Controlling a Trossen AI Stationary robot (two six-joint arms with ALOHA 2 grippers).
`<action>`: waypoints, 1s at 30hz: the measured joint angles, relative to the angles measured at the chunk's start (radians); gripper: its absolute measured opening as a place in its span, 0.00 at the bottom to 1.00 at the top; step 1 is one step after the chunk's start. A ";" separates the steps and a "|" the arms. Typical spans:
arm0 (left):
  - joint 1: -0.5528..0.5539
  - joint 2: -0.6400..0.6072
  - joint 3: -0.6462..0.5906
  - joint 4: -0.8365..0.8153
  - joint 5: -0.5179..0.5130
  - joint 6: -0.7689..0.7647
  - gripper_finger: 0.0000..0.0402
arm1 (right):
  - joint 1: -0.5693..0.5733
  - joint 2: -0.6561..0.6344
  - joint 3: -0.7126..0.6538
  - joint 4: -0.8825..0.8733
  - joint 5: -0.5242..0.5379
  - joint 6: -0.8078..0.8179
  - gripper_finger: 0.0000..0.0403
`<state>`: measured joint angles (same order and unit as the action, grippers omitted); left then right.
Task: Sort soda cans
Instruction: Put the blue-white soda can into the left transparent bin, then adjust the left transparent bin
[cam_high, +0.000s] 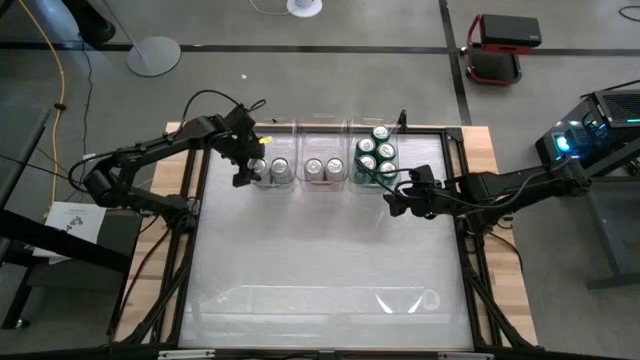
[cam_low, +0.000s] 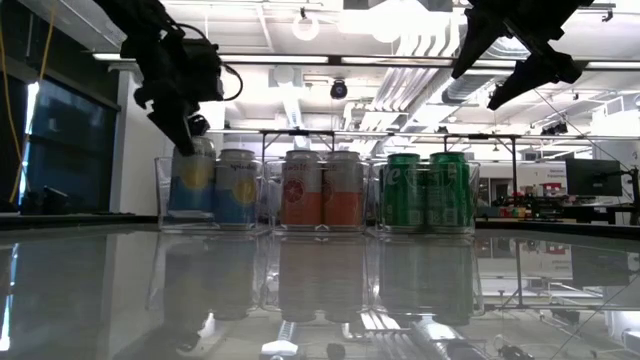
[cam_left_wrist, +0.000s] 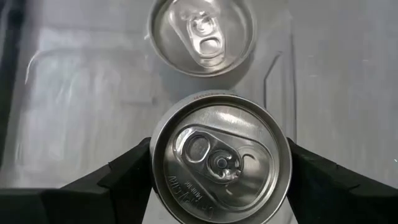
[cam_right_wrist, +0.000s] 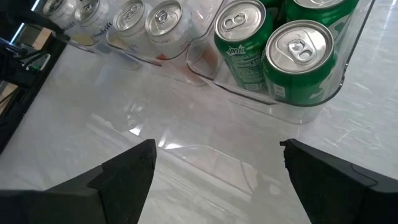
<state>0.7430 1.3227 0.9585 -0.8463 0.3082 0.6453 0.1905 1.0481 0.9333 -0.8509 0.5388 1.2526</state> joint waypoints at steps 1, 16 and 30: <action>-0.001 0.003 0.000 0.000 0.016 0.012 0.71 | 0.000 0.000 0.000 0.000 0.000 0.001 0.84; -0.038 0.047 0.000 0.000 0.048 0.076 0.81 | 0.000 0.000 0.000 0.020 -0.029 -0.001 0.84; -0.046 0.046 0.117 -0.094 -0.031 -0.012 0.82 | 0.000 0.000 0.000 0.018 -0.032 -0.021 0.84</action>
<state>0.6975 1.3689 1.0756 -0.9405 0.2768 0.6337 0.1908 1.0481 0.9333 -0.8333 0.5072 1.2317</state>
